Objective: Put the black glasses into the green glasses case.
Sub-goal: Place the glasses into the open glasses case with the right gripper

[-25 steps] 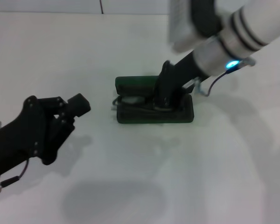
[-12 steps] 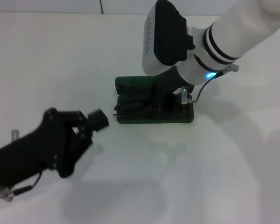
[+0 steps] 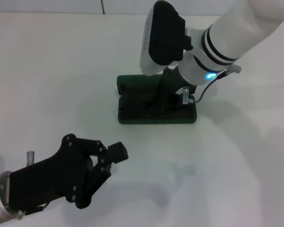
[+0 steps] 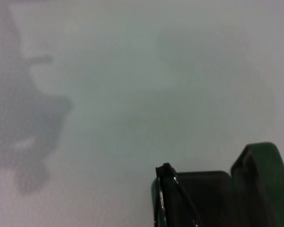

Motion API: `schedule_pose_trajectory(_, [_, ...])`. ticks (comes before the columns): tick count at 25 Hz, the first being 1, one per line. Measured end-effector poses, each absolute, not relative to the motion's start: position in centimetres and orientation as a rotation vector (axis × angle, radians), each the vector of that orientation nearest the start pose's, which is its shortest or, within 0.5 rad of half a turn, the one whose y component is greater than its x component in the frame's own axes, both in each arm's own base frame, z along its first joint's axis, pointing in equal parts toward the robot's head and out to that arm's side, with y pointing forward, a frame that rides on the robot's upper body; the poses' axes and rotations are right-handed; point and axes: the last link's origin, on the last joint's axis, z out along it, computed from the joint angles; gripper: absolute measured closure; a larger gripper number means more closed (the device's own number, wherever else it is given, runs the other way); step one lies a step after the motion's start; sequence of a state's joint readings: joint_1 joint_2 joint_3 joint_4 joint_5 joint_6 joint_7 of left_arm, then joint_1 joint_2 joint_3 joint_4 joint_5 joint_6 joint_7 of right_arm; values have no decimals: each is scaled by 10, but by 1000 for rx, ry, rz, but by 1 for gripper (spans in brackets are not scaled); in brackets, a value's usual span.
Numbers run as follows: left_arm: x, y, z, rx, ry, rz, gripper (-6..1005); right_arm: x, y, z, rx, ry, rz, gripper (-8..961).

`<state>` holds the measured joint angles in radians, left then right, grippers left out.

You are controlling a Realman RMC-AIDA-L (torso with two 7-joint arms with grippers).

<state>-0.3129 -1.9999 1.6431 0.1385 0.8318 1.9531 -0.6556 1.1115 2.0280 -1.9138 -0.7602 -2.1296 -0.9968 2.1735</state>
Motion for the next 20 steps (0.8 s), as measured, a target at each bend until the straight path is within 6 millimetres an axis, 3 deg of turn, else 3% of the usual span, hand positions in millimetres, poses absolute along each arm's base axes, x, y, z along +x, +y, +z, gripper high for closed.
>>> schedule_pose_trajectory(20, [-273,195,-27,-2508,-290,-1454,947,58,400,-116,-2843,11,-534,871])
